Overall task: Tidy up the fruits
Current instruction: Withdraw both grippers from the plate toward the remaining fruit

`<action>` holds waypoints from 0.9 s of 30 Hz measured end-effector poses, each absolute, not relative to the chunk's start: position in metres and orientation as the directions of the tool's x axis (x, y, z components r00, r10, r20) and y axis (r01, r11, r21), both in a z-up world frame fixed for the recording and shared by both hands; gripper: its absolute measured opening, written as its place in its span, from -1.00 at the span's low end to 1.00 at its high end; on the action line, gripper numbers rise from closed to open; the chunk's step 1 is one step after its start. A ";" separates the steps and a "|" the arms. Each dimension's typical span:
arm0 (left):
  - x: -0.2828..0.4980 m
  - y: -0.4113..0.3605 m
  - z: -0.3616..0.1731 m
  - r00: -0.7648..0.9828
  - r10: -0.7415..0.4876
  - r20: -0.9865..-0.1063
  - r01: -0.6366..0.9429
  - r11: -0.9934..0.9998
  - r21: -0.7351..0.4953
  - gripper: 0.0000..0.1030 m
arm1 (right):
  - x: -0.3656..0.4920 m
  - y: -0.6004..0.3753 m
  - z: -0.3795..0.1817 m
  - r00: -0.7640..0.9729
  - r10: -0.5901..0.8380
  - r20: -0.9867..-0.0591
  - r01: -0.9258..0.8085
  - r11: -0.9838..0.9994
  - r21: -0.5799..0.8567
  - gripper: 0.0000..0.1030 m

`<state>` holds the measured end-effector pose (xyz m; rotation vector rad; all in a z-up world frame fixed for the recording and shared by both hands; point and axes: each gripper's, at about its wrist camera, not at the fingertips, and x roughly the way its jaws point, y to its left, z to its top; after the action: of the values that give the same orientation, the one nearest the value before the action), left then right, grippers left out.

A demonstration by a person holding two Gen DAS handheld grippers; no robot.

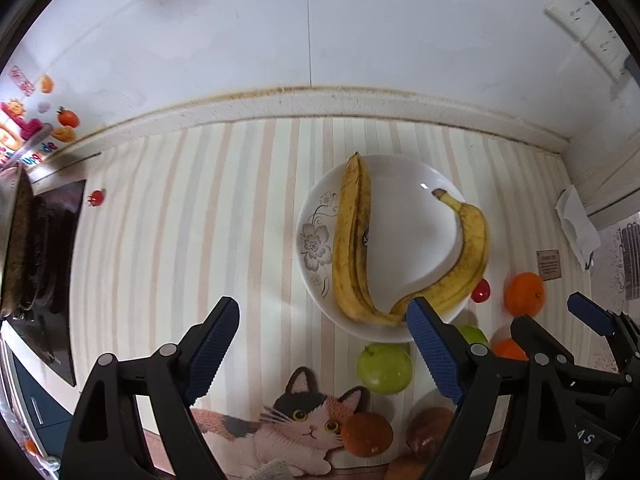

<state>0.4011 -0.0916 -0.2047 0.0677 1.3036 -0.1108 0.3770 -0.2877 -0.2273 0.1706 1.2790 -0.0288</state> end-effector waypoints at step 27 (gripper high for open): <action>0.306 -0.086 -0.166 0.338 -0.060 -0.939 0.153 0.988 -0.008 0.66 | 0.284 -0.311 -0.170 0.362 0.166 -0.917 0.196 0.949 0.249 0.80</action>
<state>0.3064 -0.0861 -0.1658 0.0870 1.2182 -0.1388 0.2837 -0.3113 -0.1703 0.3423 1.2072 -0.0202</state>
